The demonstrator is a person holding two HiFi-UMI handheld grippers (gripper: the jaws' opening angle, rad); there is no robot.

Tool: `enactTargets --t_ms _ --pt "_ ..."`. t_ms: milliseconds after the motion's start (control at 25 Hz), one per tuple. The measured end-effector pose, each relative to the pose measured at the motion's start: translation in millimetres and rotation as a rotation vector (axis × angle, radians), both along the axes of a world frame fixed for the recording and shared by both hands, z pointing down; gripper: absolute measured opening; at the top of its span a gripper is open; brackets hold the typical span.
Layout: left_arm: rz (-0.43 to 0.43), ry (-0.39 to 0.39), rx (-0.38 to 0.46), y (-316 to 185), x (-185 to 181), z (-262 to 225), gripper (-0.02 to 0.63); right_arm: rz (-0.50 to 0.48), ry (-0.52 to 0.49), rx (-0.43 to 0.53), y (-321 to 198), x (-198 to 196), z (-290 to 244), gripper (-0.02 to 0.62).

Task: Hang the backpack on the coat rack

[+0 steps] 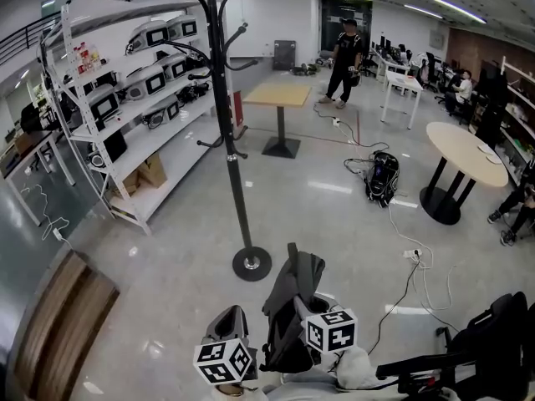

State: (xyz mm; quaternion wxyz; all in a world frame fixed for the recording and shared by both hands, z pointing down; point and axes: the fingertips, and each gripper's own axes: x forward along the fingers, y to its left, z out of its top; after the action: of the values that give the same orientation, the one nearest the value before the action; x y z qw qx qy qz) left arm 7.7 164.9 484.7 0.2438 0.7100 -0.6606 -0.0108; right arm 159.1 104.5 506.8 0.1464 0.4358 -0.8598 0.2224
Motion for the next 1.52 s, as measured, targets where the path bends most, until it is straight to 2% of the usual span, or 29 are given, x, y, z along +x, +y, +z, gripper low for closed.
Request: enactTargets --t_ms 440,1160,1520 --pt "-0.006 -0.015 -0.017 -65 -7 3 0.003 -0.026 -0.001 -0.022 -62 -12 6 0.067" --pt "-0.043 -0.026 -0.034 -148 -38 12 0.003 -0.072 -0.009 -0.026 -154 -50 10 0.067" --pt "-0.041 -0.034 0.005 -197 -67 4 0.003 -0.047 -0.004 -0.023 -196 -67 9 0.067"
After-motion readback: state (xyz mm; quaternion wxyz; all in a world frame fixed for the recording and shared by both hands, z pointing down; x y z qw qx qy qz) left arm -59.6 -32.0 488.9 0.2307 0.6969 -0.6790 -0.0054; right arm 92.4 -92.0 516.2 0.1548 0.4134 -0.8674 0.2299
